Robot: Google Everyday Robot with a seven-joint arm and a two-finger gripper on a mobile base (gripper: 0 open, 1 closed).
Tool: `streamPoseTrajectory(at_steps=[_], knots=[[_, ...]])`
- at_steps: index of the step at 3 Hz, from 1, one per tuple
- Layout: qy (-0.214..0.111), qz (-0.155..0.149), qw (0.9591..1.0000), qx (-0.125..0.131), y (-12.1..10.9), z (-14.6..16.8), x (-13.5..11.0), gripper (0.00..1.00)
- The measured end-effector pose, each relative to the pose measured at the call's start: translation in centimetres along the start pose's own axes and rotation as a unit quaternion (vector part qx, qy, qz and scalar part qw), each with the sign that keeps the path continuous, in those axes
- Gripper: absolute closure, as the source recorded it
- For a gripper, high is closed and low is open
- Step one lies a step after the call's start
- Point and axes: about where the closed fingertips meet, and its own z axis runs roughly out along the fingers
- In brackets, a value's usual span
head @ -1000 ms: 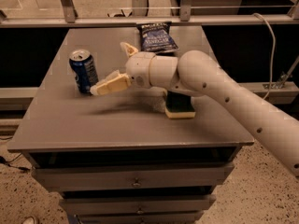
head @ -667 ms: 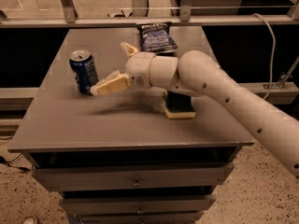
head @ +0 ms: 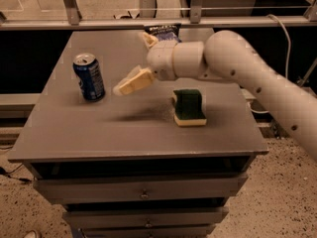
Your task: Place pepsi can upright
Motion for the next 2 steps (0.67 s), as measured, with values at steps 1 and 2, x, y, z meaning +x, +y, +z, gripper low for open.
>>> streamPoseTrajectory(at_steps=[1,2], knots=[[0.023,-0.04,0.9983,0.037,-5.4,-6.6,-1.3,0.0],[0.017,-0.064,0.9942,0.084,-10.0,-12.8,-2.6,0.0]])
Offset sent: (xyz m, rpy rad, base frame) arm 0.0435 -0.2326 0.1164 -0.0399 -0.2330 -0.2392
